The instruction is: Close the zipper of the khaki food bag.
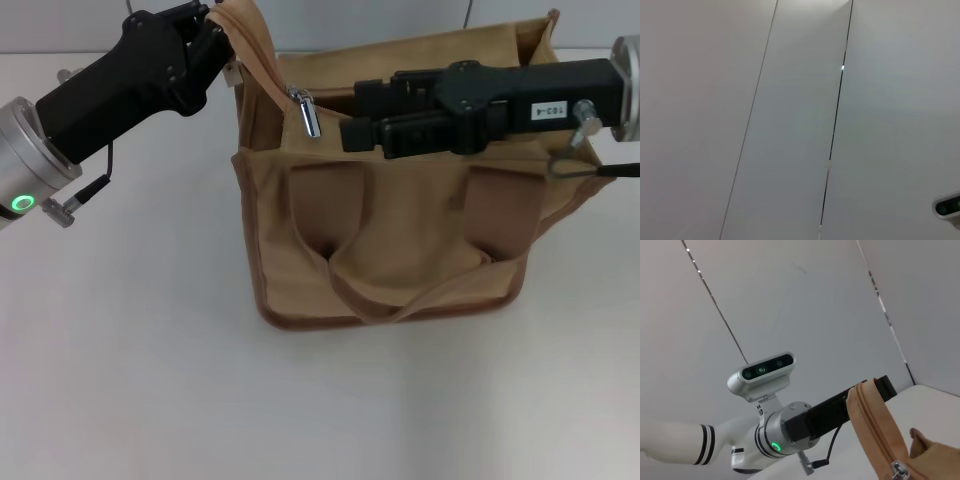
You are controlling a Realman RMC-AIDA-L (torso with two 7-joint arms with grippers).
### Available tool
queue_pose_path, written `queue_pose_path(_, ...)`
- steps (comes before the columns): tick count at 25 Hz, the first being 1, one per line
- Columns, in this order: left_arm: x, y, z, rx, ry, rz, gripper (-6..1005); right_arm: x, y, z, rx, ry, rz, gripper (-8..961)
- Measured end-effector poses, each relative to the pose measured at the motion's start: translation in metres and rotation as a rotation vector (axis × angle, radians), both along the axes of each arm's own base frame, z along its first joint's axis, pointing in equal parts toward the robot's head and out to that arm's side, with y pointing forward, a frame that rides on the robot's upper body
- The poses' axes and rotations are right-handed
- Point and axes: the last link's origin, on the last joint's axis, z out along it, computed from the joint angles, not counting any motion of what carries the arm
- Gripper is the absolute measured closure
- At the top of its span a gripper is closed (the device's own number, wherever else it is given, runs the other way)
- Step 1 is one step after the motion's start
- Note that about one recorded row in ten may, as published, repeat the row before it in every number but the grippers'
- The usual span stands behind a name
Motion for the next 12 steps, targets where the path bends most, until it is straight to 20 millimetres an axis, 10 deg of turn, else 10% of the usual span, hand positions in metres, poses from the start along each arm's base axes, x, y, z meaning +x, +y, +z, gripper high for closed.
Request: queue_pose_path(12, 0.0021, 0.0010, 0.0001, -0.001, -0.001, -0.007, 972, -0.0035, -0.0052, -0.0001, -0.076, 0.012, -0.053, 140)
